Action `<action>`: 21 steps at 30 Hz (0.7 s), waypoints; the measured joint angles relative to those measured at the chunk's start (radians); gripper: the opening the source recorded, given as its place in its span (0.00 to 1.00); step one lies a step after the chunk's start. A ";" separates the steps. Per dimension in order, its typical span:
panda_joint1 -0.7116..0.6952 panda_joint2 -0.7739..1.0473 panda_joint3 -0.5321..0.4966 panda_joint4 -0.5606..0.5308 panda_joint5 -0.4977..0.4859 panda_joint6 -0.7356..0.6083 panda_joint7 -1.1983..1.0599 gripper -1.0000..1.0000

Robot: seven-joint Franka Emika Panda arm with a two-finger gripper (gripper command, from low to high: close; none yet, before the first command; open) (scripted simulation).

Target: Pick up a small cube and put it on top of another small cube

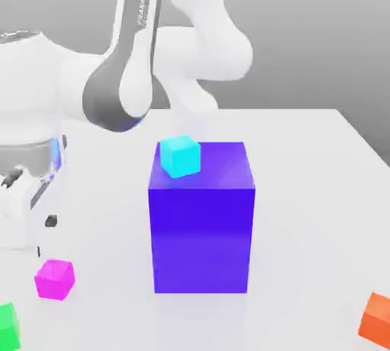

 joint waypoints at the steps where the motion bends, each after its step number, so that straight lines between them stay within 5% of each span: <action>1: -0.002 0.035 -0.006 -0.002 0.007 0.023 0.016 0.50; 5: -0.049 0.181 0.048 0.022 0.078 0.131 -0.017 0.50; 6: -0.073 0.217 0.073 0.029 0.088 0.160 -0.025 0.00; 13: -0.079 0.226 0.080 0.030 0.091 0.169 -0.027 0.00; 18: -0.030 0.069 0.011 -0.004 0.000 0.047 0.042 0.00; 21: -0.039 0.064 0.021 0.069 -0.025 -0.031 -0.036 0.00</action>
